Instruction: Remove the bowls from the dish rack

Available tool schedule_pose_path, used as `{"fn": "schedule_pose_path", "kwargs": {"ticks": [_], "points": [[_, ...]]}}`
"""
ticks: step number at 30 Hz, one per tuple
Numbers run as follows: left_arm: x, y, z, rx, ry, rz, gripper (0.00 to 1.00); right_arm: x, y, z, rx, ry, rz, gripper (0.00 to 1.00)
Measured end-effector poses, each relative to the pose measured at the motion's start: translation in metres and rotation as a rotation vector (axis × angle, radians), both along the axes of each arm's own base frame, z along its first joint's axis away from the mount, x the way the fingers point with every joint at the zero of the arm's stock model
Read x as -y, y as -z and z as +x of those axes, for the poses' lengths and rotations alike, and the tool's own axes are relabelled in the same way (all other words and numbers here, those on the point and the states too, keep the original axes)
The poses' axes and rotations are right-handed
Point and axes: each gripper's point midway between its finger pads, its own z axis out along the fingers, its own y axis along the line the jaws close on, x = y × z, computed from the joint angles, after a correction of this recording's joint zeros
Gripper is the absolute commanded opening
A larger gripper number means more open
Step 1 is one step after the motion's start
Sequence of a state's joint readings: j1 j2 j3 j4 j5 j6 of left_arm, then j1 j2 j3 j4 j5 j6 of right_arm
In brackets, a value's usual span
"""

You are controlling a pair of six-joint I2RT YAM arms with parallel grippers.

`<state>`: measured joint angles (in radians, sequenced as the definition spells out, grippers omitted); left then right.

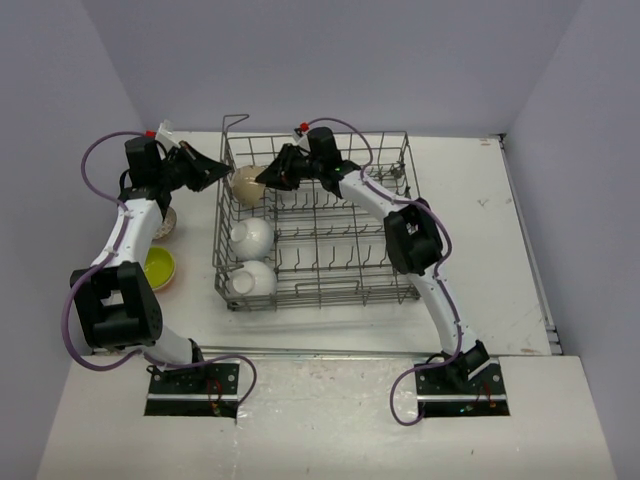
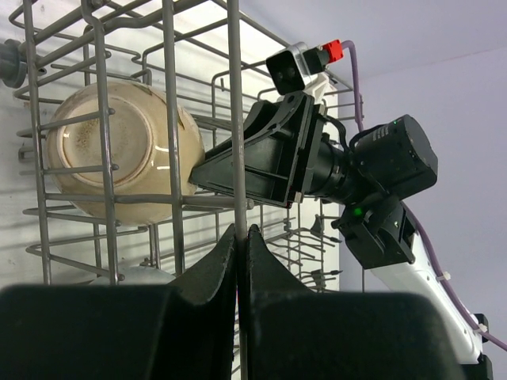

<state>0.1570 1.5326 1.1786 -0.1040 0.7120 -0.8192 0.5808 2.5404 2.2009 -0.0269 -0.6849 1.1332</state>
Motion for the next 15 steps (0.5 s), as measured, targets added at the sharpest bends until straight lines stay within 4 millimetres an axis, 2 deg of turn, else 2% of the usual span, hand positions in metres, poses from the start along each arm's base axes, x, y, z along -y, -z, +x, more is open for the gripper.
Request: {"fn": "schedule_pose_path", "kwargs": {"ticks": [11, 14, 15], "points": [[0.000, 0.000, 0.000, 0.011, 0.000, -0.007, 0.00, -0.023, -0.014, -0.003, -0.013, -0.011, 0.103, 0.27], [0.000, 0.000, 0.000, 0.011, -0.001, -0.006, 0.00, -0.028, -0.017, -0.004, -0.009, -0.012, 0.131, 0.17], [0.000, 0.000, 0.000, 0.011, -0.001, -0.007, 0.00, -0.030, -0.019, -0.005, -0.003, -0.014, 0.140, 0.06]]}}
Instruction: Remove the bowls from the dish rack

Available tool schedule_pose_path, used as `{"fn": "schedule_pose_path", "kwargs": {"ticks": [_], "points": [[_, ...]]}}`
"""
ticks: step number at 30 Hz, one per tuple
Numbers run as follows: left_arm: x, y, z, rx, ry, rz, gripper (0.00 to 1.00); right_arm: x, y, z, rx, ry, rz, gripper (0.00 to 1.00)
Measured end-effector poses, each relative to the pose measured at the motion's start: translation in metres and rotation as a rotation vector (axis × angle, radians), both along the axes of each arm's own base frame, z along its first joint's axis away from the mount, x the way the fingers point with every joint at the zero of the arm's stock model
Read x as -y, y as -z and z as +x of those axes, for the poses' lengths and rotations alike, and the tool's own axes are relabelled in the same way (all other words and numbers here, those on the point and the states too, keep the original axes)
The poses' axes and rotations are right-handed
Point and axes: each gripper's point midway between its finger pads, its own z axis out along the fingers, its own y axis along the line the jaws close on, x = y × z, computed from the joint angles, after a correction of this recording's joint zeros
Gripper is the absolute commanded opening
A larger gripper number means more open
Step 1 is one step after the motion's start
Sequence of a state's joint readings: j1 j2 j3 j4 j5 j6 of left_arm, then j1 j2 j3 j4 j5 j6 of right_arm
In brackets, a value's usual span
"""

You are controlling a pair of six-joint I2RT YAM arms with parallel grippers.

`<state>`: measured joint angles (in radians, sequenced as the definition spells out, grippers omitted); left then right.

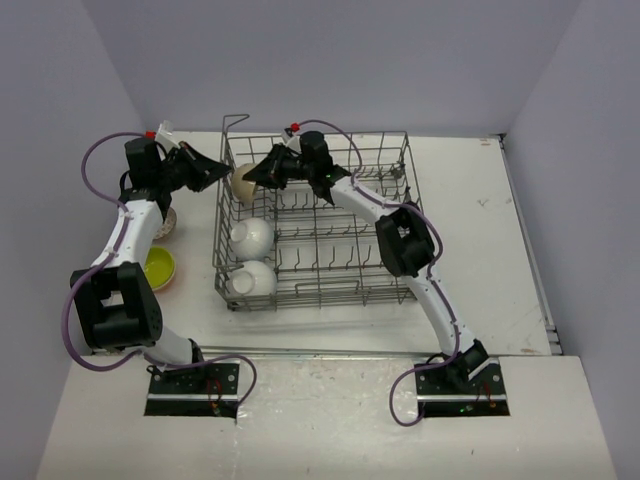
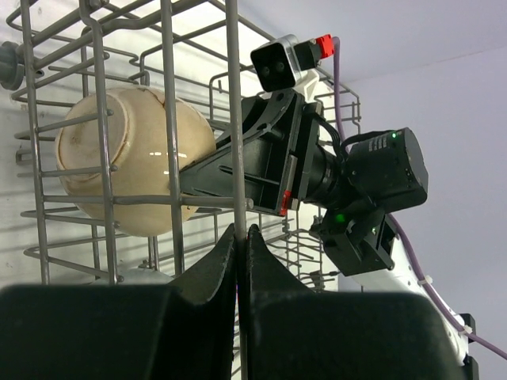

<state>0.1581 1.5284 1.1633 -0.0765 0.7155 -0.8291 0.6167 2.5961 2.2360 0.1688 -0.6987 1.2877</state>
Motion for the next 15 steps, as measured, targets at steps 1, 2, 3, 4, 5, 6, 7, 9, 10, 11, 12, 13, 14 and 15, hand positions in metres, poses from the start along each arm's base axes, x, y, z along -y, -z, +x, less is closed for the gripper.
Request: {"fn": "schedule_pose_path", "kwargs": {"ticks": [1, 2, 3, 4, 5, 6, 7, 9, 10, 11, 12, 13, 14, 15], "points": [[0.000, 0.000, 0.000, 0.000, 0.000, 0.000, 0.00, -0.002, -0.002, -0.001, 0.004, -0.003, 0.007, 0.01], [0.000, 0.000, 0.000, 0.000, 0.000, 0.000, 0.00, -0.004, -0.004, -0.003, 0.009, -0.005, 0.013, 0.00], [0.000, 0.000, 0.000, 0.000, -0.001, 0.000, 0.00, -0.005, -0.004, -0.004, 0.011, -0.006, 0.018, 0.00], [0.000, 0.000, 0.000, 0.000, -0.001, 0.000, 0.00, -0.006, -0.005, -0.004, 0.013, -0.006, 0.022, 0.00], [0.000, 0.000, 0.000, 0.000, -0.001, -0.001, 0.00, -0.007, -0.006, -0.005, 0.017, -0.007, 0.026, 0.00], [0.000, 0.000, 0.000, 0.001, -0.001, -0.002, 0.00, -0.008, -0.006, -0.005, 0.019, -0.008, 0.031, 0.00], [0.000, 0.001, 0.000, 0.002, -0.003, -0.004, 0.00, -0.008, -0.006, -0.007, 0.021, -0.012, 0.037, 0.00], [0.000, 0.000, 0.000, 0.004, -0.005, -0.008, 0.00, -0.009, -0.006, -0.007, 0.026, -0.013, 0.048, 0.00], [0.000, 0.001, 0.000, 0.003, -0.006, -0.011, 0.00, -0.010, -0.007, -0.008, 0.034, -0.016, 0.060, 0.00], [0.000, 0.000, 0.000, 0.005, -0.007, -0.011, 0.00, -0.010, -0.007, -0.008, 0.042, -0.016, 0.070, 0.00], [0.000, 0.001, 0.000, 0.005, -0.007, -0.013, 0.00, -0.009, -0.007, -0.009, 0.049, -0.018, 0.078, 0.00], [0.000, 0.001, 0.000, 0.004, -0.007, -0.014, 0.00, -0.009, -0.006, -0.010, 0.058, -0.020, 0.088, 0.00], [0.000, 0.001, 0.000, 0.005, -0.008, -0.015, 0.00, -0.008, -0.007, -0.011, 0.066, -0.022, 0.100, 0.00], [0.000, 0.001, 0.000, 0.005, -0.008, -0.016, 0.00, -0.008, -0.007, -0.011, 0.071, -0.022, 0.109, 0.00]]}}
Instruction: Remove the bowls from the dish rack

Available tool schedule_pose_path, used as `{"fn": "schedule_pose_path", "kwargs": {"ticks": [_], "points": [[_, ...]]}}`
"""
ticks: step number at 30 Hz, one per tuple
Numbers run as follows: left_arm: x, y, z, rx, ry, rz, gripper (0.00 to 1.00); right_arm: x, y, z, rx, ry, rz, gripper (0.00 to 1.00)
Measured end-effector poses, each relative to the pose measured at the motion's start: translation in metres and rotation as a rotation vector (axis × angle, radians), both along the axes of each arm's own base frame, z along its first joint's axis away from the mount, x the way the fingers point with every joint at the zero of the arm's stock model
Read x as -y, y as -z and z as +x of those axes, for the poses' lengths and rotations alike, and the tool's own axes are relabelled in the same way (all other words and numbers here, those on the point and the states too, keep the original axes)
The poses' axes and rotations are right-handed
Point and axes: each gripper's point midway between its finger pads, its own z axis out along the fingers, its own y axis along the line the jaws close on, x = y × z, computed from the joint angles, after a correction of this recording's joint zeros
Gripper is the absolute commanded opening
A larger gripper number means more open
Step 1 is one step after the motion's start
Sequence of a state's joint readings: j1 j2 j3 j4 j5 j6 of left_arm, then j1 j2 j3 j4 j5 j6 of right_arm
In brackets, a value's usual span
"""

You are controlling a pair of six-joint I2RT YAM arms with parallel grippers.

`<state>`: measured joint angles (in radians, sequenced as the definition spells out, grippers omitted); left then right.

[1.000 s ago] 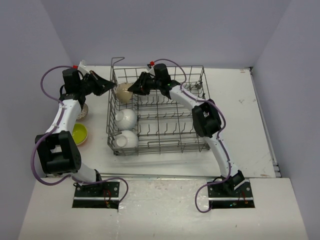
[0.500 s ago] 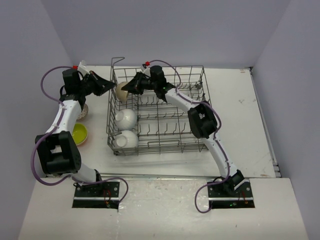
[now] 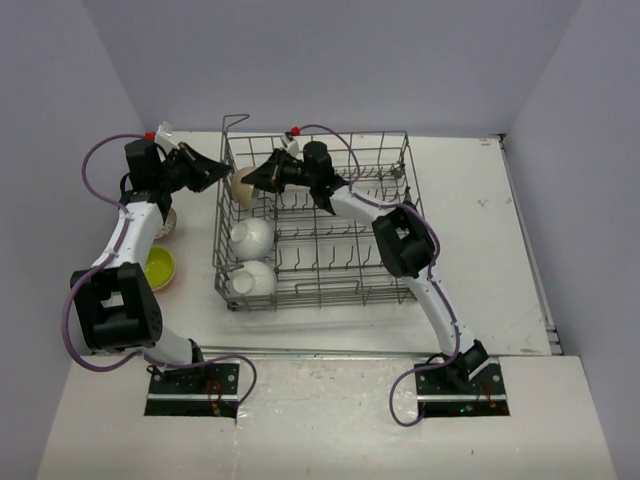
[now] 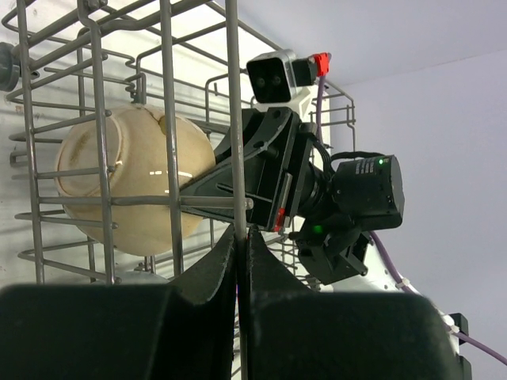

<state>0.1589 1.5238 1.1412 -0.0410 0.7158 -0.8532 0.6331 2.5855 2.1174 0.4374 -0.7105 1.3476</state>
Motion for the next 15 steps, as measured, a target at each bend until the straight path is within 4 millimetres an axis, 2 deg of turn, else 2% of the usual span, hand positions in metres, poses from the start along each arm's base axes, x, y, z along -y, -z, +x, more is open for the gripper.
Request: {"fn": "schedule_pose_path", "kwargs": {"ticks": [8, 15], "points": [[0.000, 0.000, 0.000, 0.001, 0.001, -0.001, 0.00, 0.009, -0.010, -0.010, 0.021, -0.018, 0.107, 0.00], [0.000, 0.000, 0.000, 0.005, 0.001, -0.001, 0.00, 0.018, -0.036, -0.016, 0.058, -0.060, 0.209, 0.00]]}}
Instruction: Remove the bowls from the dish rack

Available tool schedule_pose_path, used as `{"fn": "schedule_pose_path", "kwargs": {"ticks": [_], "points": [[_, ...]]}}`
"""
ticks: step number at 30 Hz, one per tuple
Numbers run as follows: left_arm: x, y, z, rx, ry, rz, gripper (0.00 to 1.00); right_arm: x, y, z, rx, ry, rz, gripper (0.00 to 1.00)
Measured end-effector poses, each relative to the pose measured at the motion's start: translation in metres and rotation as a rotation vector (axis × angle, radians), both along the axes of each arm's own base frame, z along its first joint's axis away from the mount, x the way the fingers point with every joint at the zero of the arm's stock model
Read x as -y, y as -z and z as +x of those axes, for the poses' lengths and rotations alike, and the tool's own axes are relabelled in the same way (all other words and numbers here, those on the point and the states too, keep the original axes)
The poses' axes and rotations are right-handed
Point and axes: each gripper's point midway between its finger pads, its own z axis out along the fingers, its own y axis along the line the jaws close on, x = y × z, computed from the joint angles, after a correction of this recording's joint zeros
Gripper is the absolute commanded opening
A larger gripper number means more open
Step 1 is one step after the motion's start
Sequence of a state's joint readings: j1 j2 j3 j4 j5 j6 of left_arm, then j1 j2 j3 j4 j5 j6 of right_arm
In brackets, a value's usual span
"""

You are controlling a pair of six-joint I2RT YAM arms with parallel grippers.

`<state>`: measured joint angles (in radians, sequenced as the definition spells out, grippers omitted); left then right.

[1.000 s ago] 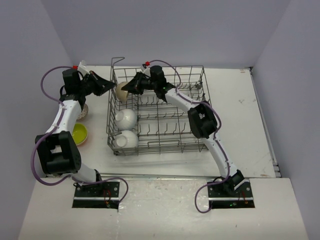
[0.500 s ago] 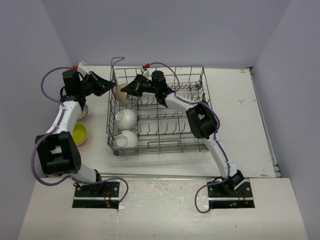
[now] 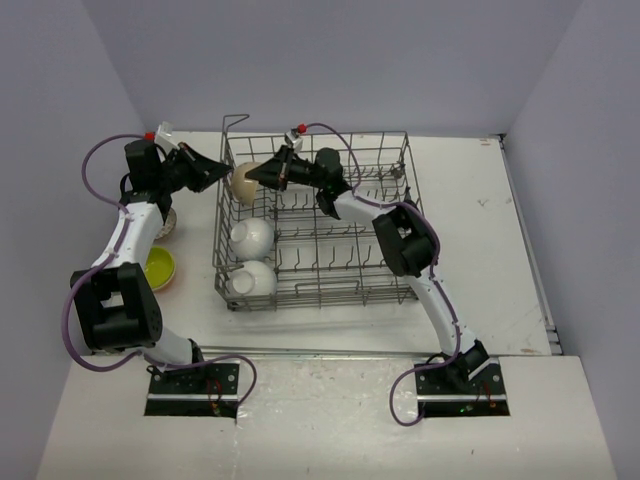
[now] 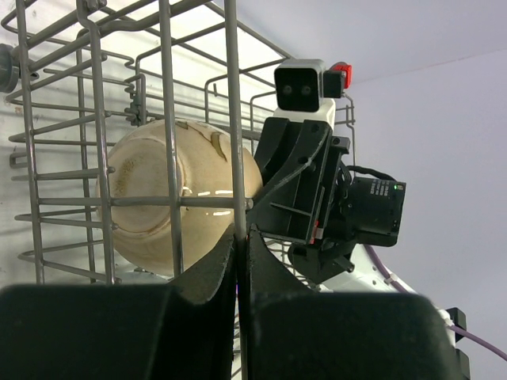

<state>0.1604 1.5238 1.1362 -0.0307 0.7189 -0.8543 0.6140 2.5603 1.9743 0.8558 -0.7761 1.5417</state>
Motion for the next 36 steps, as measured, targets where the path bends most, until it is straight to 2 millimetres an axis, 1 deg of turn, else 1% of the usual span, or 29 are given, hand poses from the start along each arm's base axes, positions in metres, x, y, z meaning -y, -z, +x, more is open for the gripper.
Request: {"fn": "schedule_pose_path", "kwargs": {"ticks": [6, 8, 10, 12, 15, 17, 19, 22, 25, 27, 29, 31, 34, 36], "points": [[0.000, 0.000, 0.000, 0.000, 0.000, 0.000, 0.00, 0.005, -0.011, -0.004, 0.007, -0.029, 0.021, 0.00], [0.000, 0.000, 0.000, 0.000, 0.000, 0.000, 0.00, 0.009, -0.018, -0.005, 0.012, -0.033, 0.020, 0.00], [0.000, 0.000, 0.000, 0.001, 0.000, 0.000, 0.00, 0.017, -0.027, -0.009, 0.013, -0.042, 0.009, 0.00], [0.000, 0.000, 0.000, 0.003, 0.001, 0.001, 0.00, 0.027, -0.042, -0.014, 0.019, -0.052, -0.012, 0.00], [0.000, 0.000, 0.000, 0.004, 0.001, 0.004, 0.00, 0.044, -0.074, -0.018, 0.068, -0.060, -0.039, 0.00], [0.000, 0.001, 0.000, 0.005, 0.001, 0.004, 0.00, 0.058, -0.101, -0.023, 0.114, -0.057, -0.056, 0.00], [0.000, 0.001, 0.000, 0.008, 0.003, 0.003, 0.00, 0.078, -0.131, -0.030, 0.166, -0.046, -0.078, 0.00], [0.000, 0.001, 0.001, 0.007, 0.003, 0.003, 0.00, 0.108, -0.167, -0.039, 0.240, -0.001, -0.136, 0.00], [0.000, 0.002, 0.001, 0.007, 0.004, 0.003, 0.00, 0.142, -0.189, -0.041, 0.282, 0.091, -0.248, 0.00], [0.000, 0.002, 0.001, 0.007, 0.007, 0.001, 0.00, 0.169, -0.201, -0.032, 0.318, 0.212, -0.355, 0.00], [0.000, 0.003, 0.001, 0.007, 0.010, 0.000, 0.00, 0.199, -0.203, -0.021, 0.339, 0.349, -0.484, 0.00], [0.000, 0.003, 0.002, 0.009, 0.015, -0.003, 0.00, 0.233, -0.195, -0.013, 0.333, 0.474, -0.632, 0.00], [0.001, 0.003, 0.002, 0.011, 0.023, -0.007, 0.00, 0.289, -0.165, -0.009, 0.279, 0.633, -0.882, 0.00], [0.001, 0.004, 0.002, 0.012, 0.030, -0.011, 0.00, 0.324, -0.135, -0.013, 0.213, 0.700, -1.052, 0.00]]}}
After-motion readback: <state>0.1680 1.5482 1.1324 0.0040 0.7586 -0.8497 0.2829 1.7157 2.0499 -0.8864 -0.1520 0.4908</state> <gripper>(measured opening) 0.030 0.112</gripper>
